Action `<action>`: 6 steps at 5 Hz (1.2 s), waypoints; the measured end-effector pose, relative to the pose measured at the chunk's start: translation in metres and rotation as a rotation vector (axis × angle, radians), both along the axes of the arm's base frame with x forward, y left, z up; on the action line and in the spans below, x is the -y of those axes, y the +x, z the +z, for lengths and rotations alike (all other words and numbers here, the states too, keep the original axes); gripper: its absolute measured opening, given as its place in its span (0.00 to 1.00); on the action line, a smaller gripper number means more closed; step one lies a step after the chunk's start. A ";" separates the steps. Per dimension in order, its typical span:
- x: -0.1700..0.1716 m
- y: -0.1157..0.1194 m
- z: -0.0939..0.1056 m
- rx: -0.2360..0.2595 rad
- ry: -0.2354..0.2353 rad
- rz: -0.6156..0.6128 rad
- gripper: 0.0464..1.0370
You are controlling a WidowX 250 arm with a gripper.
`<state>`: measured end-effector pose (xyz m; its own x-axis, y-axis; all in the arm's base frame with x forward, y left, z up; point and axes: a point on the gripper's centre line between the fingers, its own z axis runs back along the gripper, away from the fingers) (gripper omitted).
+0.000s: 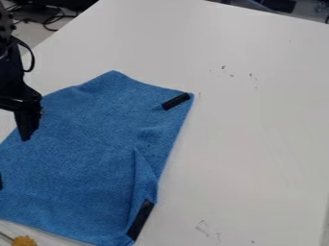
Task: Move cloth to right
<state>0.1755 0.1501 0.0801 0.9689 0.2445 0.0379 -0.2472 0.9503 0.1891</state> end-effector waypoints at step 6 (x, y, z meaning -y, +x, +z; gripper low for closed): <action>0.101 0.140 0.004 0.086 -0.042 -0.185 0.96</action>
